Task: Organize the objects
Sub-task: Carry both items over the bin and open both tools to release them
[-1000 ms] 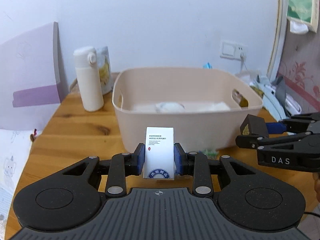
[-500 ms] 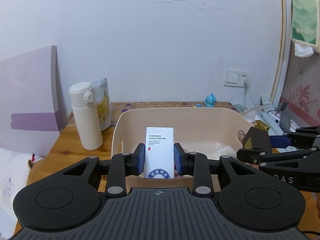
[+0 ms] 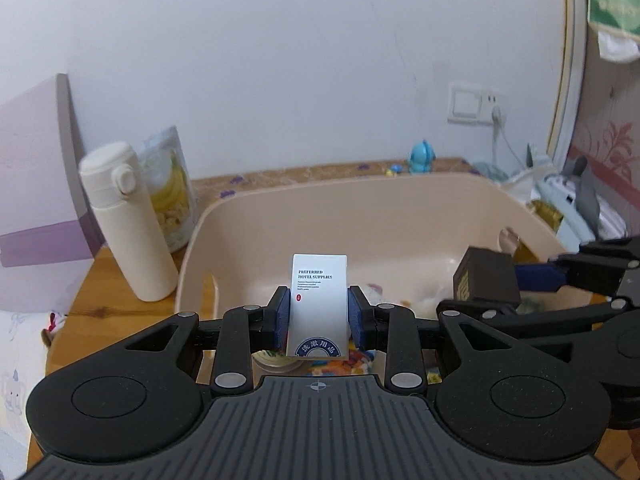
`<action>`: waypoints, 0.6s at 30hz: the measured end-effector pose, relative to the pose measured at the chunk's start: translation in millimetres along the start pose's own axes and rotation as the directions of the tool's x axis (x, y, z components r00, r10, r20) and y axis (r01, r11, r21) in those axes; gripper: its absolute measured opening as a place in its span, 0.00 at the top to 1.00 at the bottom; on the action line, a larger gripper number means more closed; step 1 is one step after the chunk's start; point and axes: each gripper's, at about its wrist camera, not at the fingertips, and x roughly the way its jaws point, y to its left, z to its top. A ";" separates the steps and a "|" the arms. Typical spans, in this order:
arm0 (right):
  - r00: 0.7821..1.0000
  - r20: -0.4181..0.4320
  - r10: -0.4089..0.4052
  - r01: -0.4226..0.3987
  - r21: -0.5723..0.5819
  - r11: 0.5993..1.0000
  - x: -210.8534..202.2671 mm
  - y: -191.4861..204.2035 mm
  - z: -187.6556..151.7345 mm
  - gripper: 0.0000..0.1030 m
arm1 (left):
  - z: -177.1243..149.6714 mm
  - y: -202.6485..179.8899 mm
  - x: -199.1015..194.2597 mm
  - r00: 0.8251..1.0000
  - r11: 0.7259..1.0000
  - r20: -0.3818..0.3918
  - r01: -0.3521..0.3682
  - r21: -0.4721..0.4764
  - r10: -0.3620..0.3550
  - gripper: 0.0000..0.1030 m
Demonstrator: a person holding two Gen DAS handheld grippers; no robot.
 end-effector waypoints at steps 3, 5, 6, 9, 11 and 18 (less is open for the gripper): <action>1.000 -0.016 -0.019 0.019 -0.001 1.000 9.8 -0.8 -3.6 0.56 | -3.6 -0.5 13.7 0.999 1.000 -0.040 0.011 0.012 -0.010 0.70; 0.999 -0.024 -0.030 0.030 0.000 1.000 13.5 -1.0 -5.6 0.56 | -6.0 -1.3 20.6 0.998 1.000 -0.060 0.013 0.025 -0.012 0.70; 0.999 -0.027 -0.037 0.036 -0.003 0.999 14.9 -0.8 -6.6 0.56 | -6.4 -0.6 24.3 0.997 0.999 -0.070 0.015 0.031 -0.013 0.70; 0.998 -0.036 -0.060 0.059 -0.020 0.998 17.7 1.3 -8.4 0.56 | -8.0 1.9 32.5 0.995 0.999 -0.099 0.024 0.036 -0.020 0.70; 0.996 -0.039 -0.075 0.073 -0.037 0.997 19.5 4.3 -9.0 0.55 | -8.3 4.3 35.1 0.993 0.999 -0.112 0.029 0.025 -0.026 0.70; 0.995 -0.041 -0.087 0.085 -0.046 0.995 21.5 6.7 -10.2 0.55 | -5.6 4.9 34.7 0.993 0.999 -0.120 0.022 0.037 -0.017 0.68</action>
